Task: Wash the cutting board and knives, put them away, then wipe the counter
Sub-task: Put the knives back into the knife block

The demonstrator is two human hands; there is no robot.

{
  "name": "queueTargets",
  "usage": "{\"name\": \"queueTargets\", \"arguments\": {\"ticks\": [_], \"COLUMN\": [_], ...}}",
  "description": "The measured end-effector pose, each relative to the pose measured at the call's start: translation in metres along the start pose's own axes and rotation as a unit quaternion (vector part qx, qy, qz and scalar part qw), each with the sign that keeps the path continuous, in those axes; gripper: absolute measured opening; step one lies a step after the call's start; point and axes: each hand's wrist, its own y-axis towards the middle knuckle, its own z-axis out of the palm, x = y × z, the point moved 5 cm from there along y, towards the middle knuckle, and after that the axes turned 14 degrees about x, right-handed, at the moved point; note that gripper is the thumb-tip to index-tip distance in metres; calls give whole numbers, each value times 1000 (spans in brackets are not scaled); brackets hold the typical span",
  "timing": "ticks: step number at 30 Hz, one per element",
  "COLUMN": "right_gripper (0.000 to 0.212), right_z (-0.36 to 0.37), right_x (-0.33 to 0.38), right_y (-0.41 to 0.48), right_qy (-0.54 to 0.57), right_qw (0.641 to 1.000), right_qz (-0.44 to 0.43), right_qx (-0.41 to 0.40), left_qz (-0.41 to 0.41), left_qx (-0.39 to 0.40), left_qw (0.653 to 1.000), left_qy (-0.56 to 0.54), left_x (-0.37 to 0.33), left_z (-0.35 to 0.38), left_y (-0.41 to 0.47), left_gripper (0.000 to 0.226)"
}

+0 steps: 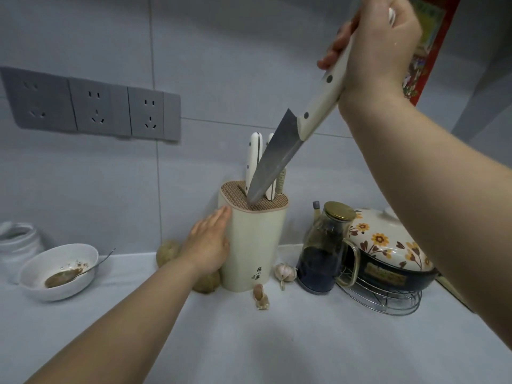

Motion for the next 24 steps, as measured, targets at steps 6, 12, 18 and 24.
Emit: {"name": "queueTargets", "arguments": {"ticks": [6, 12, 18, 24], "right_gripper": [34, 35, 34, 35], "right_z": [15, 24, 24, 31], "right_x": [-12, -31, -42, -54], "right_y": [7, 5, 6, -2], "right_qy": [7, -7, -13, -12], "right_qw": [1000, 1000, 1000, 999], "right_qz": [-14, 2, 27, 46], "right_qx": [5, 6, -1, 10], "left_qz": [13, 31, 33, 37], "left_qx": [10, 15, 6, 5], "left_qw": [983, 958, 943, 935], "left_qy": [-184, -285, -332, -352], "left_x": [10, 9, 12, 14], "left_z": [15, 18, 21, 24], "left_y": [14, 17, 20, 21], "left_gripper": [71, 72, 72, 72]}}
